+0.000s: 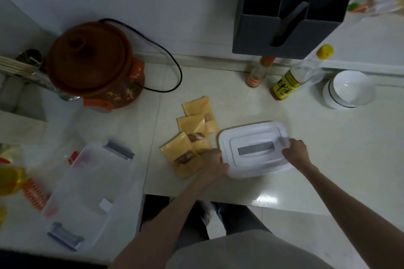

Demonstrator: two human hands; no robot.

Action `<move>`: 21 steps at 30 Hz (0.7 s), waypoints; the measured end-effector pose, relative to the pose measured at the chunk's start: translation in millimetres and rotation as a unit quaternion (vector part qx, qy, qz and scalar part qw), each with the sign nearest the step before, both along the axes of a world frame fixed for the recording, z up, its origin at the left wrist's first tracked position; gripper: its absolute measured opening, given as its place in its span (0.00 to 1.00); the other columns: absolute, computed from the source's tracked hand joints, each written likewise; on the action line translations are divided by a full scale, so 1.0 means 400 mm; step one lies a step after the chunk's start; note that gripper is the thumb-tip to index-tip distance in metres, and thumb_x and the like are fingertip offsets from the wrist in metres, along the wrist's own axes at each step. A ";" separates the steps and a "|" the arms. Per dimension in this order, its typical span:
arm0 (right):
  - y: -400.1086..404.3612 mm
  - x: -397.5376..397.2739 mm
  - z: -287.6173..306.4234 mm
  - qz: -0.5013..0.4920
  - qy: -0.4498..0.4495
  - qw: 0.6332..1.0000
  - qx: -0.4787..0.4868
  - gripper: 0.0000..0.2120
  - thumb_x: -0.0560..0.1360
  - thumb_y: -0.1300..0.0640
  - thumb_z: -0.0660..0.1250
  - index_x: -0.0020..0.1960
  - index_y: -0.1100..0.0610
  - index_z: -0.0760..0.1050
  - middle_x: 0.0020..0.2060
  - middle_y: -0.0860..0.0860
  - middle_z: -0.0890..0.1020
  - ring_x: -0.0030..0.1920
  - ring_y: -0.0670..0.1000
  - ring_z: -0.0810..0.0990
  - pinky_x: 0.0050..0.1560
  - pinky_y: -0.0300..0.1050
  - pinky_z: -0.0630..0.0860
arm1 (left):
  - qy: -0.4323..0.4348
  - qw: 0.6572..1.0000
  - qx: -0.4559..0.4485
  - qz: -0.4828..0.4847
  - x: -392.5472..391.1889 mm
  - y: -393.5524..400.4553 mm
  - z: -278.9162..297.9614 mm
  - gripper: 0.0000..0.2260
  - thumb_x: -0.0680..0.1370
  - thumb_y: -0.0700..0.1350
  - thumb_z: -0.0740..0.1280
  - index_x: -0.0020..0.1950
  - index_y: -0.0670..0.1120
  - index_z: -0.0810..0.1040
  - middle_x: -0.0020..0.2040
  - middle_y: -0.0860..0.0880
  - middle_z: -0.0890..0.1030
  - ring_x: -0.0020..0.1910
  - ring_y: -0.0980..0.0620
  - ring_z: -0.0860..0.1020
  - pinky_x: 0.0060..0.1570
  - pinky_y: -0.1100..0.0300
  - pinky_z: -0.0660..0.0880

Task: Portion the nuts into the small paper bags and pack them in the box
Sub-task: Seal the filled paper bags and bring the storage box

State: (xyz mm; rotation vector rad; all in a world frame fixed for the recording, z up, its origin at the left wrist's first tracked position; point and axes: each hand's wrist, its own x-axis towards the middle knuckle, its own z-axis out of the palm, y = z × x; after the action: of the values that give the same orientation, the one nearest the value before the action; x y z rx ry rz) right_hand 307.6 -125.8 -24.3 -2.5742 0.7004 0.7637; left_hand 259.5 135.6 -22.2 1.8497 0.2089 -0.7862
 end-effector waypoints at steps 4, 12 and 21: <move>0.059 0.018 0.019 0.047 -0.052 0.997 -0.035 0.24 0.71 0.68 0.63 0.66 0.64 0.68 0.60 0.65 0.71 0.61 0.65 0.68 0.63 0.56 0.68 | 0.002 1.000 0.004 -0.024 -0.001 0.060 -0.002 0.07 0.74 0.44 0.62 0.47 0.51 0.78 0.42 0.56 0.76 0.40 0.60 0.72 0.41 0.67 0.67; 0.396 0.115 0.072 0.133 -0.113 0.967 0.188 0.19 0.68 0.70 0.62 0.58 0.63 0.76 0.49 0.61 0.80 0.50 0.59 0.79 0.48 0.41 0.72 | -0.069 0.936 0.116 0.324 -0.026 0.235 0.009 0.08 0.79 0.36 0.61 0.56 0.42 0.76 0.50 0.44 0.79 0.47 0.48 0.78 0.42 0.59 0.72; 0.583 0.109 -0.021 0.104 -0.058 0.975 0.186 0.29 0.69 0.62 0.69 0.66 0.63 0.61 0.61 0.61 0.67 0.62 0.64 0.68 0.60 0.57 0.70 | 0.003 0.895 0.126 0.427 -0.095 0.292 -0.064 0.21 0.74 0.41 0.71 0.64 0.42 0.68 0.59 0.42 0.72 0.58 0.43 0.74 0.53 0.53 0.74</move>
State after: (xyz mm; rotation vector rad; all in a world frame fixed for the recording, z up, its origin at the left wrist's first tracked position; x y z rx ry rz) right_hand 351.1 107.4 -32.8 -2.3419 0.2258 0.7211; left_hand 221.4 252.5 -47.9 1.7346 1.0858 -0.1430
